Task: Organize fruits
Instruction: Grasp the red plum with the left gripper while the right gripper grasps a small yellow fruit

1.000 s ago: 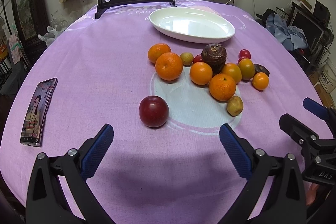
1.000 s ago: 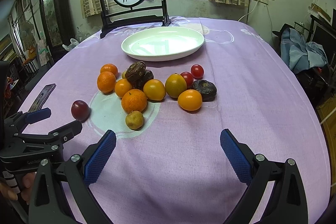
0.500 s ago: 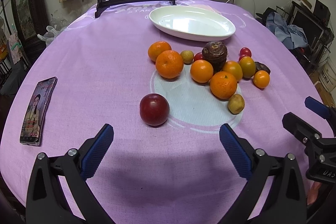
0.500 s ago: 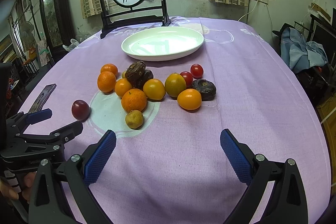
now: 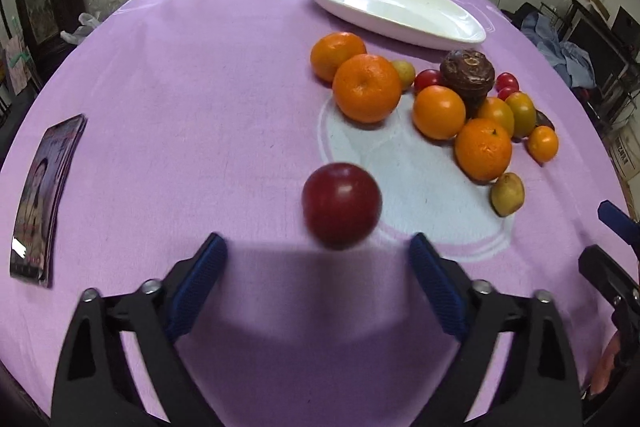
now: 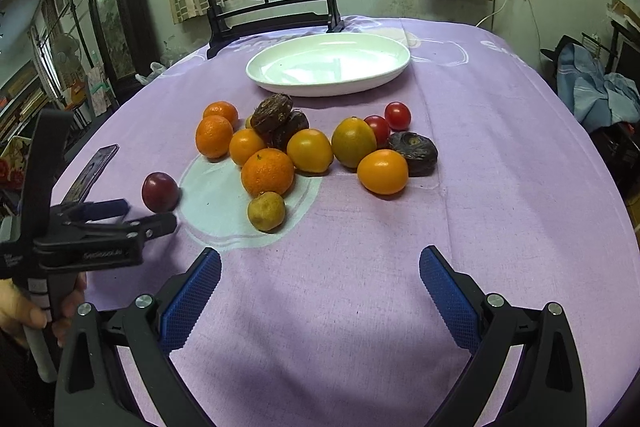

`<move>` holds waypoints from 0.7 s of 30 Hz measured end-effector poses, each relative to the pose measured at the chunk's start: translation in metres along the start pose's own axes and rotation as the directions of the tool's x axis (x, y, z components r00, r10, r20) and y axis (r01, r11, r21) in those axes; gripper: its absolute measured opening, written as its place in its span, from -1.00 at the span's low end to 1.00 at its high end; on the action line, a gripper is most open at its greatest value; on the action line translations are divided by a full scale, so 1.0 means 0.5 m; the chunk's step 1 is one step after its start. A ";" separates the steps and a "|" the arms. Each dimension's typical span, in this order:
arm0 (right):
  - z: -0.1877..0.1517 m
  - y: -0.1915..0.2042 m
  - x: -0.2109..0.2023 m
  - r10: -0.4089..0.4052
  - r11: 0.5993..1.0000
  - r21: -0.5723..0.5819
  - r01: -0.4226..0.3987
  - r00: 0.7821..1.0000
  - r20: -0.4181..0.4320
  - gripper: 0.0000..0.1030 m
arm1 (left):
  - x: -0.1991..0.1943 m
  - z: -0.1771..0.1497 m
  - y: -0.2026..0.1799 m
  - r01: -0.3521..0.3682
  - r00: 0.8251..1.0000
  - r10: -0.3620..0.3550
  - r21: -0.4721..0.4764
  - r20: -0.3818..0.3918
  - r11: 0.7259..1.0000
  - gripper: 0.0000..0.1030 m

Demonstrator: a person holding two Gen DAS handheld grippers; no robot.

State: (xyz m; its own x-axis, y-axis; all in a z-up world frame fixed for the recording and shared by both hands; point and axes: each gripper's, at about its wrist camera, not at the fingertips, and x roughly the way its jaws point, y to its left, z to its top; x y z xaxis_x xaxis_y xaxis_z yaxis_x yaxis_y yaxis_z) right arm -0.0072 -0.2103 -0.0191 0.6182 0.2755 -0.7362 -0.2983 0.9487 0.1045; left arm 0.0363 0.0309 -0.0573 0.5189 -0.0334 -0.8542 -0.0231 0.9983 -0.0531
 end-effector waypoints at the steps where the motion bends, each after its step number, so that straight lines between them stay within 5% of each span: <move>1: 0.001 -0.001 0.001 0.001 1.000 -0.003 -0.001 1.000 -0.003 0.93 | 0.002 0.005 -0.006 0.001 1.000 -0.001 0.017 0.003 1.000 0.50; 6: 0.009 -0.015 0.023 -0.014 1.000 0.000 0.015 0.999 -0.047 0.93 | 0.002 0.027 -0.030 0.008 1.000 -0.010 0.080 0.024 0.997 -0.29; 10: 0.013 -0.016 0.047 0.034 0.999 0.023 -0.032 0.994 -0.100 0.93 | -0.003 0.033 -0.029 0.028 0.999 -0.030 0.083 0.029 0.996 -0.29; 18: 0.035 0.050 0.117 -0.020 0.996 -0.092 0.003 0.983 -0.182 0.92 | -0.021 0.029 0.002 0.066 0.997 -0.068 0.052 0.041 0.996 -0.29; 21: 0.044 0.070 0.136 -0.015 0.993 -0.119 -0.009 0.981 -0.196 0.64 | -0.026 0.026 0.013 0.072 0.996 -0.075 0.048 0.048 0.996 -0.29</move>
State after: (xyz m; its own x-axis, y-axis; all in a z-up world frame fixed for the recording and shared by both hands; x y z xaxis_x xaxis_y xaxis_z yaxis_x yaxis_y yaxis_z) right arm 0.0405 -0.1550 -0.0509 0.4683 0.2255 -0.8543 -0.3881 0.9211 0.0304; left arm 0.0407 0.0382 -0.0396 0.5598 -0.1056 -0.8219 0.0558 0.9944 -0.0897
